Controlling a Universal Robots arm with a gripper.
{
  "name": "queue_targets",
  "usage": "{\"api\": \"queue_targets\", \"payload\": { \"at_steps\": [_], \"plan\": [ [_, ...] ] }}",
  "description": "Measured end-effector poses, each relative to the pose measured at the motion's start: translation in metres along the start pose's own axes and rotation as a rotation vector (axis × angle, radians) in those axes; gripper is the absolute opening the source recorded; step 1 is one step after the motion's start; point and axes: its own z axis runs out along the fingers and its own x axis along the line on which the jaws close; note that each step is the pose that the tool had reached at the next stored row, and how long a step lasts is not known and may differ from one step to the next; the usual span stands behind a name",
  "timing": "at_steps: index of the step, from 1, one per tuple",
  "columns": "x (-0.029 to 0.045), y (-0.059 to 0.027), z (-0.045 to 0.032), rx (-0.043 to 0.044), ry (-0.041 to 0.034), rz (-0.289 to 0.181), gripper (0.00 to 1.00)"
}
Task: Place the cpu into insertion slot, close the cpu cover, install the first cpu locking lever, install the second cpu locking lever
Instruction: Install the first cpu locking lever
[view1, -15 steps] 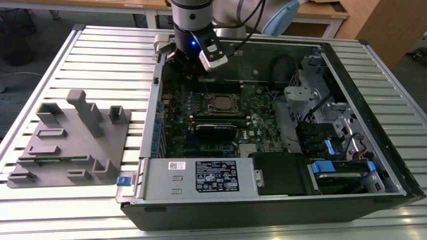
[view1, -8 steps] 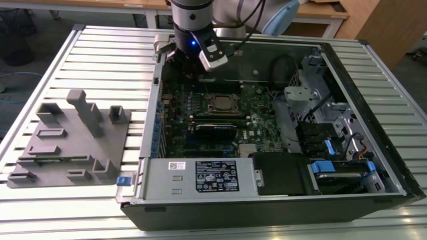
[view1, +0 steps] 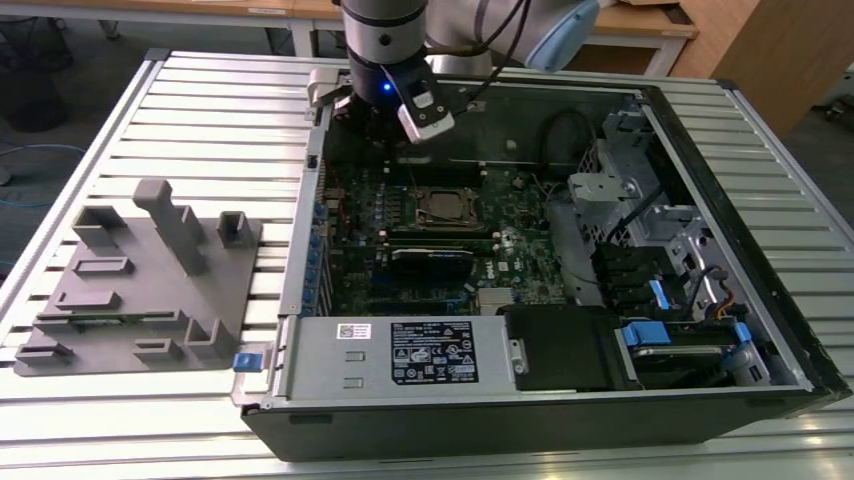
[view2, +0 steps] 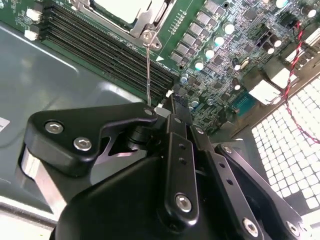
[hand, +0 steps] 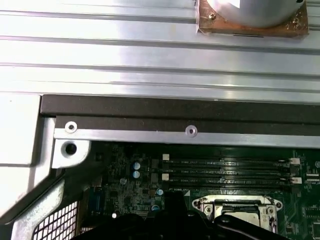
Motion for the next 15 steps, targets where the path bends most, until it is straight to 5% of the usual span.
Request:
{"api": "queue_targets", "payload": {
  "at_steps": [5,15],
  "plan": [
    [-0.0036,-0.0002,0.0002,-0.0003,0.0003,0.0,0.11],
    [-0.0251,-0.0009,0.001,-0.0003,0.001,0.0,0.11]
  ]
}}
